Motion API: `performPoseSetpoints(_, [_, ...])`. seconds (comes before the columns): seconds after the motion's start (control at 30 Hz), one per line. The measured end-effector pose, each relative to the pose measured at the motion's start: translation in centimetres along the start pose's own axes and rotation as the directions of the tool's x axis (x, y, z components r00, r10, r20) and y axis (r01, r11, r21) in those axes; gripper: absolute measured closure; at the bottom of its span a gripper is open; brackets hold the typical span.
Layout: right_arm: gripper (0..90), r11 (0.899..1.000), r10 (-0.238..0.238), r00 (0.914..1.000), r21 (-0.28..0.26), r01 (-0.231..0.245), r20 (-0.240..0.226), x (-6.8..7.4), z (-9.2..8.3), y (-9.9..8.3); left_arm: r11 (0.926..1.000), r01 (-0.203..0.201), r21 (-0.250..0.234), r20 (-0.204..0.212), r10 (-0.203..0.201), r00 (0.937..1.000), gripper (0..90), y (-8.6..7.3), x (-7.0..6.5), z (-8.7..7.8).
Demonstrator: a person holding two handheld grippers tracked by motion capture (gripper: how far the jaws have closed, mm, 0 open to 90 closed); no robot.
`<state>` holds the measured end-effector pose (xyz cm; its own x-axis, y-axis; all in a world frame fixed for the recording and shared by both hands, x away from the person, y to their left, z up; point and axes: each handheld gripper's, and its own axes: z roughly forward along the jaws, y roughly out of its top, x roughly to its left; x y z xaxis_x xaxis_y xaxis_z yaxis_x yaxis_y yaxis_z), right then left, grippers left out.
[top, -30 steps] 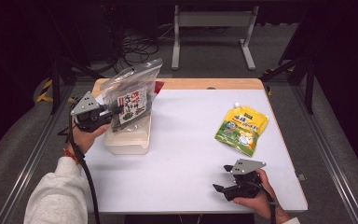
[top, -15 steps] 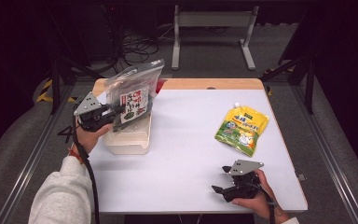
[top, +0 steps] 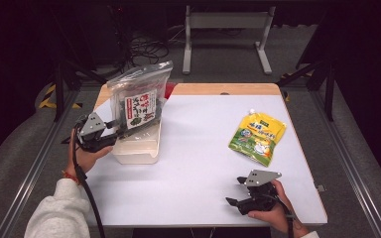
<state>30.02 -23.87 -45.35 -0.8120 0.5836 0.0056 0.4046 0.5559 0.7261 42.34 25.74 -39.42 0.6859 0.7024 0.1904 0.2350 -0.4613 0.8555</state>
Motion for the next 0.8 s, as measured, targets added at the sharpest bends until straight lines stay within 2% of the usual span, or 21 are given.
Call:
performPoseSetpoints(0.07, [20.7, 1.0, -0.003, 1.0, 0.004, 0.003, -0.005, 0.0, 0.1, 0.0, 0.9999, -0.01, 0.013, -0.025, 0.01, 0.9996, 69.5, -0.2, 0.1, 0.0])
performPoseSetpoints(0.2, [20.7, 1.0, -0.003, 0.9999, 0.009, 0.004, -0.01, 0.0, 0.3, 0.1, 0.999, -0.035, 0.028, -0.044, 0.036, 0.9984, 72.1, 0.1, 0.0, 0.4])
performPoseSetpoints(0.4, [20.6, 1.0, 0.002, 0.9997, 0.013, -0.002, -0.024, -0.1, 0.6, 0.1, 0.999, -0.032, 0.033, -0.025, 0.032, 0.9992, 75.3, -0.5, 0.2, 0.5])
performPoseSetpoints(0.53, [20.7, 1.0, 0.0, 0.9996, 0.013, 0.0, -0.029, -0.1, 0.6, 0.2, 0.9997, -0.004, 0.024, 0.004, 0.003, 1.0, 76.9, -1.6, 0.4, 0.6])
performPoseSetpoints(0.8, [20.7, 1.0, -0.003, 0.9994, 0.011, 0.004, -0.034, -0.1, 0.7, 0.4, 0.9997, -0.006, 0.026, -0.001, 0.006, 1.0, 77.9, -1.9, -0.1, 0.5])
